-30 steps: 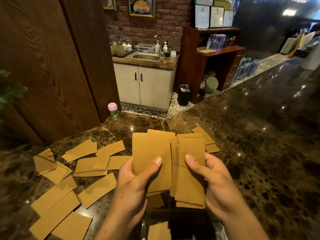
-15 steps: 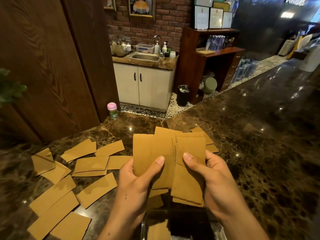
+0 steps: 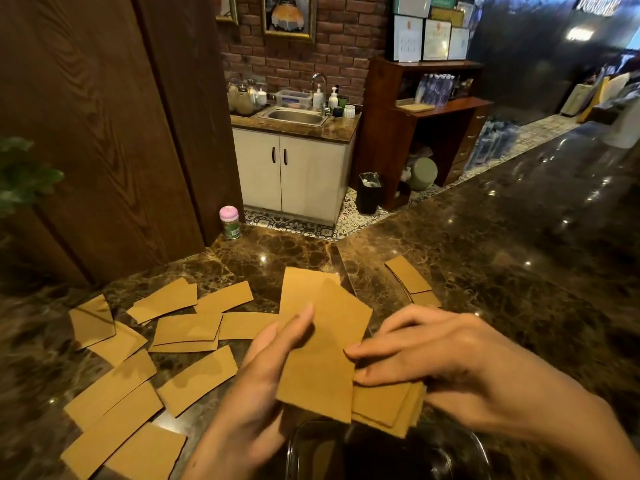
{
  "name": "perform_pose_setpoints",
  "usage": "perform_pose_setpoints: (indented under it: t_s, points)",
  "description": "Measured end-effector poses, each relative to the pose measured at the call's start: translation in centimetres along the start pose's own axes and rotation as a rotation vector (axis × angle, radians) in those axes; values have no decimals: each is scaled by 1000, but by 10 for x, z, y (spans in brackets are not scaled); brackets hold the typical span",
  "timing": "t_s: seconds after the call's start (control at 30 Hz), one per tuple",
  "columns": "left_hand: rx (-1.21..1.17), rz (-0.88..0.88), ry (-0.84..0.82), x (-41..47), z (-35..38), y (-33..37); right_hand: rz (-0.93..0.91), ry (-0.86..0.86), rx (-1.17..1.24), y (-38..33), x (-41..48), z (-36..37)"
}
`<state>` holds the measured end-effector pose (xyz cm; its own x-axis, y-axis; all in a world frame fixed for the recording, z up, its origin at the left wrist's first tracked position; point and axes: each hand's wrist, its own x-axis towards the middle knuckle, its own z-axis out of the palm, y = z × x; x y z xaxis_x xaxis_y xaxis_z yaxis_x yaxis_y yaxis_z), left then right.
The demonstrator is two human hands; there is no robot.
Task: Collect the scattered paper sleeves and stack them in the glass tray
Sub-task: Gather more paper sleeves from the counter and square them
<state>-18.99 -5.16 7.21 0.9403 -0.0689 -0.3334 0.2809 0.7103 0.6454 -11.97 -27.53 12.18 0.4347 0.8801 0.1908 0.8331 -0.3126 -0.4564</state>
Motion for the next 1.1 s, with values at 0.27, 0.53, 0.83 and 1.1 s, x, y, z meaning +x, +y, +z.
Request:
perform_pose_setpoints:
  t_s: [0.27, 0.53, 0.83, 1.1]
  points:
    - [289, 195, 14, 1, -1, -7, 210, -114, 399, -16, -1, -24]
    - [473, 304, 15, -1, 5, -7, 389, 129, 686, -16, 24, -11]
    - [321, 360, 173, -3, 8, 2, 418, 105, 678, -10, 21, -2]
    - [152, 285, 83, -4, 13, 3, 487, 468, 917, -3, 24, 18]
